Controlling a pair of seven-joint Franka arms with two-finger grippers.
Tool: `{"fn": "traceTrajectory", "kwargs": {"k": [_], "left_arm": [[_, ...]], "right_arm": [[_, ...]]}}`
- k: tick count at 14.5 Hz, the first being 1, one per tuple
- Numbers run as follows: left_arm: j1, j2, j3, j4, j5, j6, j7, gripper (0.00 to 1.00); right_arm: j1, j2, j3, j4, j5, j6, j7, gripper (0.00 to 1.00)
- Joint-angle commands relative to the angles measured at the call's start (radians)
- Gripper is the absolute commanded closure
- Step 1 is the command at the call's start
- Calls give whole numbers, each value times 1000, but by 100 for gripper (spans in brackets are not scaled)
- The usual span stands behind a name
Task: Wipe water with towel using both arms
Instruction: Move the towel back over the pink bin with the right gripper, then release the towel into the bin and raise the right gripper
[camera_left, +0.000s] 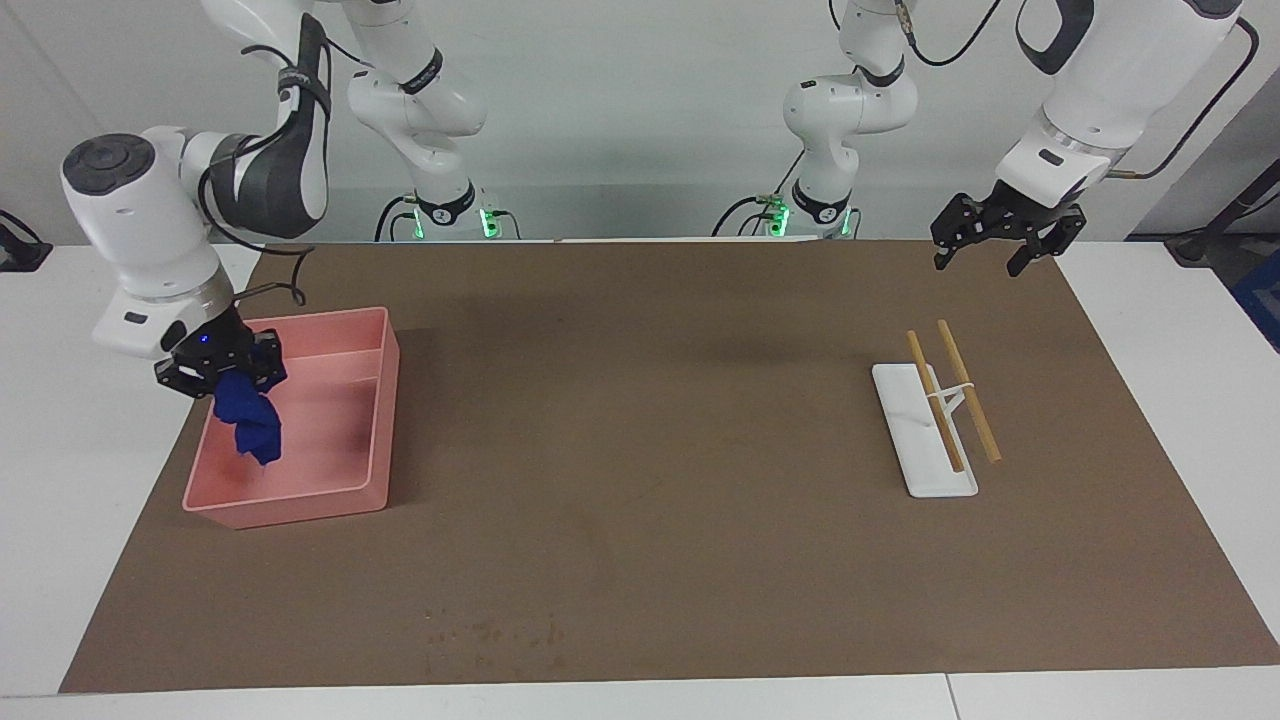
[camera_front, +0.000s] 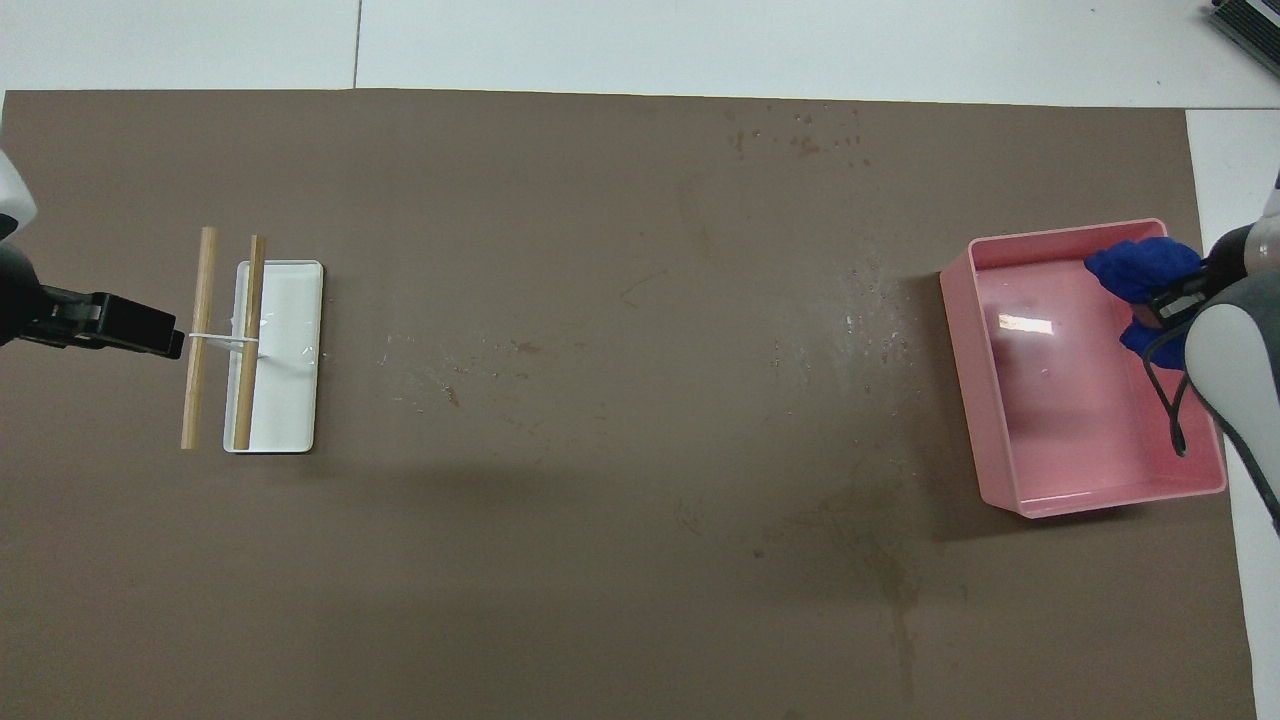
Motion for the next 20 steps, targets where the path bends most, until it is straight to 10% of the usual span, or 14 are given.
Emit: {"fn": "traceTrajectory", "kwargs": {"k": [1,4,5,6,11,16,20], "left_arm": [[7,-28,-1,-33,-13,9,5,0],[7,-28,-1,-32,-13,9,5,0],[7,-28,-1,-33,-13,9,5,0],[7,-28,-1,-32,-13,9,5,0],[7,-28,-1,-33,-13,9,5,0],[7,-28,-1,-33,-13,9,5,0],[7,-28,-1,-33,-13,9,5,0]], "right_arm": [[10,-11,17,-62,-12,56,56,82],[24,-9,18,-59,-12,54,171,73],[24,-9,18,-59,-9,56,172,57],[21,-9,18,-59,-7,56,170,1],[24,-11,24,8,59,-11,175,0],[108,-12,35,305,69,-428,320,0],[119,-64,52,350,96,-616,406,0]]}}
